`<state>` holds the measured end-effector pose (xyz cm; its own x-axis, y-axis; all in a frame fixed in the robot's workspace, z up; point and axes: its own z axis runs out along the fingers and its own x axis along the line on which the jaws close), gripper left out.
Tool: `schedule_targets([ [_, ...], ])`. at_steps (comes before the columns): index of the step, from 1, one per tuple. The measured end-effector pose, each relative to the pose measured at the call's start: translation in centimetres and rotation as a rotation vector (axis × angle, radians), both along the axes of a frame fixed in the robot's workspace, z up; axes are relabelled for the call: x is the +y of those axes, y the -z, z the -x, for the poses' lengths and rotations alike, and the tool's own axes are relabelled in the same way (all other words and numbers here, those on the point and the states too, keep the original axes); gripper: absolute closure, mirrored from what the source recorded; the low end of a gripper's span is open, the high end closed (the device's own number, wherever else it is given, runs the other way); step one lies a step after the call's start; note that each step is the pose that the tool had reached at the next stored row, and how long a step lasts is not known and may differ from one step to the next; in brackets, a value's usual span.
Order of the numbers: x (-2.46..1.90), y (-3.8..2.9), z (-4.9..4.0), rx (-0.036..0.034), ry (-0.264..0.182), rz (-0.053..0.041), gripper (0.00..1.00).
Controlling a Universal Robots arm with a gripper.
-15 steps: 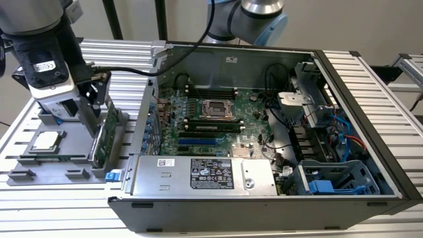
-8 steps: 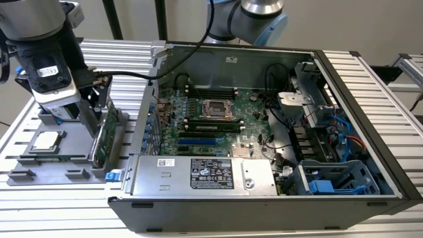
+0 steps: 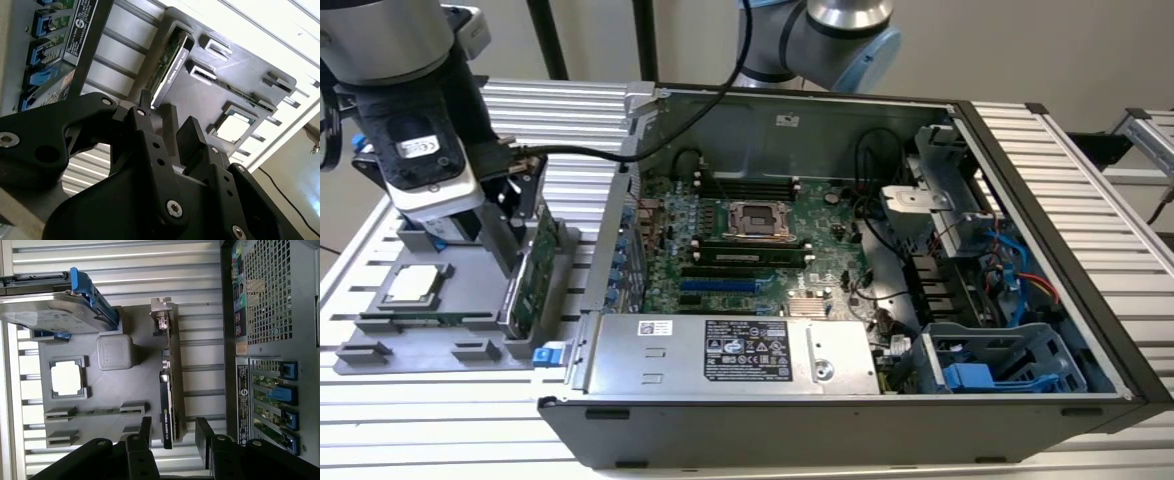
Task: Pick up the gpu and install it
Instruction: 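Pick up the gpu and move the gpu toward the slot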
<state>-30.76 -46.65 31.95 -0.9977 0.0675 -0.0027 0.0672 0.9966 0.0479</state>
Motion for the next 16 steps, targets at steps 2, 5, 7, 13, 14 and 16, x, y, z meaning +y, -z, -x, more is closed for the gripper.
schedule_targets([
  [2, 0.0, 0.13, 0.0, 0.0, 0.0, 0.0, 0.0],
  [5, 0.0, 0.28, 0.0, 0.0002, 0.0, 0.0001, 0.0],
  [7, 0.0, 0.38, 0.0, 0.0002, 0.0, 0.0001, 0.0],
  [13, 0.0, 0.69, 0.01, 0.0006, 0.0, 0.0001, 0.0],
  [14, 0.0, 0.75, 0.01, 0.0006, 0.0, 0.0001, 0.0],
  [16, 0.0, 0.9, 0.01, 0.0006, 0.0, 0.0, 0.0],
])
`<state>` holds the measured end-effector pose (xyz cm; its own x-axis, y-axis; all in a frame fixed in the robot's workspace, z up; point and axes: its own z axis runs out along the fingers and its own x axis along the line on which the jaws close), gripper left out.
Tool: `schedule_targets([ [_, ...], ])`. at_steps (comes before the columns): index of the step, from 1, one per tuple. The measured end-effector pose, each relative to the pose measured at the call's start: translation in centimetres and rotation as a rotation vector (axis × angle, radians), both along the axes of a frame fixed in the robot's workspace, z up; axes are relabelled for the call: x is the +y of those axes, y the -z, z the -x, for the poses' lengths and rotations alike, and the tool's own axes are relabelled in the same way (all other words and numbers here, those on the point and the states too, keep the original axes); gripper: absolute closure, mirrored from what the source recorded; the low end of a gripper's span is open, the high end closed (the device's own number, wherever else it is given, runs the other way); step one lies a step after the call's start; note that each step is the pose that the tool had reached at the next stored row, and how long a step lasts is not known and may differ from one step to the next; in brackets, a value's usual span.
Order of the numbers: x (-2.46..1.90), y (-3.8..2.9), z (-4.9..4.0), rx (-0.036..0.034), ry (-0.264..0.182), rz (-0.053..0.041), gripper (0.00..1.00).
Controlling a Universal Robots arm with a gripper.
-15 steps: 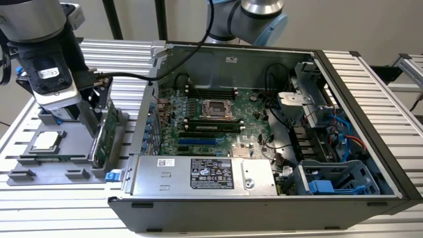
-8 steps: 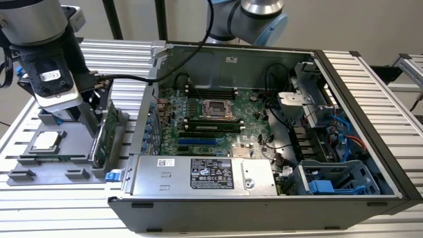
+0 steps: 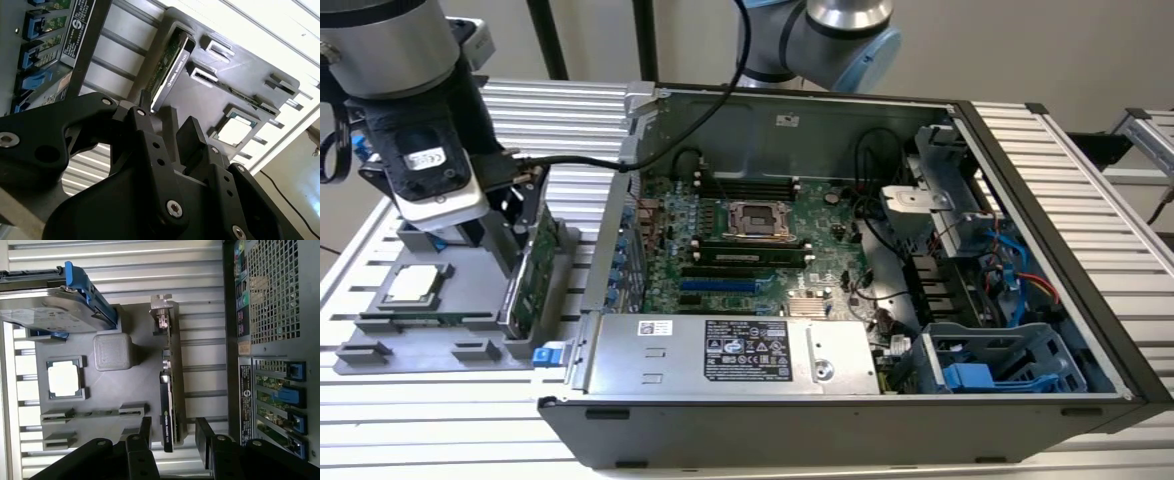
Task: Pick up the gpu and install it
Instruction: 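Pick up the gpu and move the gpu toward the slot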
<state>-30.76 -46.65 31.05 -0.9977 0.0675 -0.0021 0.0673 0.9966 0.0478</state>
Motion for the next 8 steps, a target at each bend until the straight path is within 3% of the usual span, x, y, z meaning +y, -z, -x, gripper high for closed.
schedule_targets([
  [8, 0.0, 0.57, 0.0, 0.0013, 0.0, 0.0001, 0.0],
])
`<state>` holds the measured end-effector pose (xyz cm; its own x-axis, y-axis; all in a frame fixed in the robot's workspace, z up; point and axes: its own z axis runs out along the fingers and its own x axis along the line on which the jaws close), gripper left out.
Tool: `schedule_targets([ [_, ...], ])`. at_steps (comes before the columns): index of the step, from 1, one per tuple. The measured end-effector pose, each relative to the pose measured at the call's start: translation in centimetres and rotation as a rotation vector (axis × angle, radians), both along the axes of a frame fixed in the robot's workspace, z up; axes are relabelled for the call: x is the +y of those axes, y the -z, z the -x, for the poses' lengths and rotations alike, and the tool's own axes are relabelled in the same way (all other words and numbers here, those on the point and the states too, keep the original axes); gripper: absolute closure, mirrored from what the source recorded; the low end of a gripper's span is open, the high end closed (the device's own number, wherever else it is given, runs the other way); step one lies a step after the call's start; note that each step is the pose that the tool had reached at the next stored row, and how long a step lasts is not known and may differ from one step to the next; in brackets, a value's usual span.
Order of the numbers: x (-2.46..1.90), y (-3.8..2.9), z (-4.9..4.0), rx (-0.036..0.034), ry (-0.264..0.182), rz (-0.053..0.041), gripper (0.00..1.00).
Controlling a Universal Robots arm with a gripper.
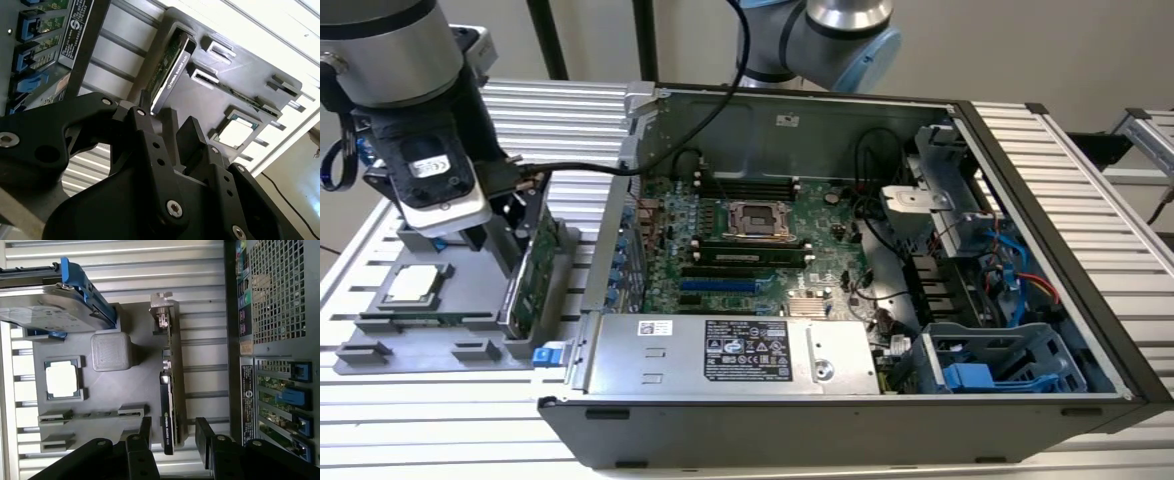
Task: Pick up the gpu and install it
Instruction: 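Pick up the gpu and move the gpu toward the slot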
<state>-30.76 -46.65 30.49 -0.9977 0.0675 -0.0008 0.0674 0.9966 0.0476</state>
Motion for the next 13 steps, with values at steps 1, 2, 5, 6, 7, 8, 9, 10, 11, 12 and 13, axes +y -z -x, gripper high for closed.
schedule_targets([
  [1, 0.0, 0.07, 0.0, 0.0004, 0.0, -0.0001, 0.0],
  [2, 0.0, 0.15, 0.0, 0.0006, 0.0, -0.0001, 0.0],
  [5, 0.0, 0.36, 0.0, 0.0007, 0.0, -0.0001, 0.0],
  [6, 0.0, 0.43, 0.0, 0.0007, 0.0, -0.0001, 0.0],
  [7, 0.0, 0.51, 0.0, 0.0007, 0.0, -0.0001, 0.0],
  [8, 0.0, 0.57, 0.0, 0.0009, 0.0, -0.0001, 0.0],
  [9, 0.0, 0.64, 0.0, 0.0011, 0.0, -0.0001, 0.0],
  [10, 0.0, 0.71, 0.0, 0.0012, 0.0, 0.0, 0.0],
  [11, 0.0, 0.79, 0.0, 0.0011, 0.0, -0.0001, 0.0],
  [12, 0.0, 0.85, 0.0, 0.0011, 0.0, -0.0001, 0.0],
  [13, 0.0, 0.92, 0.0, 0.0011, 0.0, -0.0001, 0.0],
])
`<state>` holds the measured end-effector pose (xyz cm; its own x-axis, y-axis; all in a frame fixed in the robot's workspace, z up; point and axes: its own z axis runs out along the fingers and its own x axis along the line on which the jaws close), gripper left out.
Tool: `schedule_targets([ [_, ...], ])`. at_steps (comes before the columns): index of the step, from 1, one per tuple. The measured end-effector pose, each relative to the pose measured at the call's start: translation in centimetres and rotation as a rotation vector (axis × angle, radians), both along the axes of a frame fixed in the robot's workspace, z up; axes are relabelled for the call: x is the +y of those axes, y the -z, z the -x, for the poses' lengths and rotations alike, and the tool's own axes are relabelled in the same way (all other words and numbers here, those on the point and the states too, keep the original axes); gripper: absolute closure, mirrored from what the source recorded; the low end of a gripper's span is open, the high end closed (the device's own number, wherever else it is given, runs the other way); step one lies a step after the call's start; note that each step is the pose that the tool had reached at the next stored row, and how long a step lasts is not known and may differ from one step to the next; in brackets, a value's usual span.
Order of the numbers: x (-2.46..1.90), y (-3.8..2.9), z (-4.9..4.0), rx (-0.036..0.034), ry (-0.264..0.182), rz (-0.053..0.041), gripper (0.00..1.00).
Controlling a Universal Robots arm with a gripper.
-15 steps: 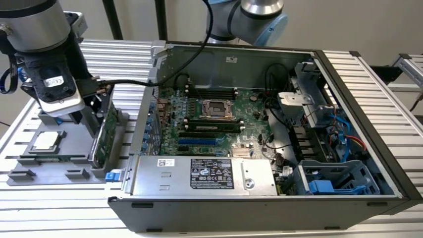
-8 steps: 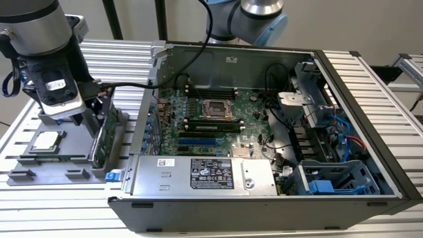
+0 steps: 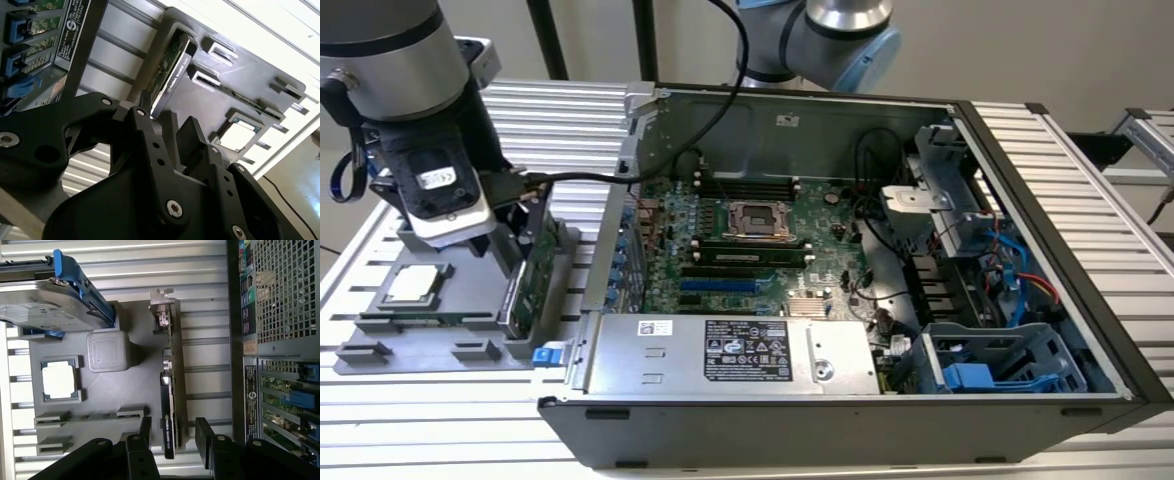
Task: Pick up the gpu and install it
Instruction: 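Pick up the gpu and move the gpu toward the slot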
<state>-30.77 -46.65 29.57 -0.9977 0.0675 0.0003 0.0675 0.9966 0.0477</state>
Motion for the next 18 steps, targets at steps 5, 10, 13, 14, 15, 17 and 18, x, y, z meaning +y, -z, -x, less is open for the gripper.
schedule_targets([
  [5, 0.0, 0.31, 0.0, 0.001, 0.0, 0.0, 0.0],
  [10, 0.0, 0.63, 0.0, 0.0011, 0.0, 0.0001, 0.0],
  [13, 0.0, 0.84, 0.0, 0.001, 0.0, 0.0001, 0.0],
  [14, 0.0, 0.92, 0.0, 0.001, 0.0, 0.0, 0.0],
  [15, 0.0, 1.0, 0.0, 0.001, 0.0, 0.0, 0.0],
  [17, 0.0, 1.17, 0.0, 0.001, 0.0, 0.0001, 0.0],
  [18, 0.0, 1.27, 0.0, 0.001, 0.0, 0.0001, 0.0],
])
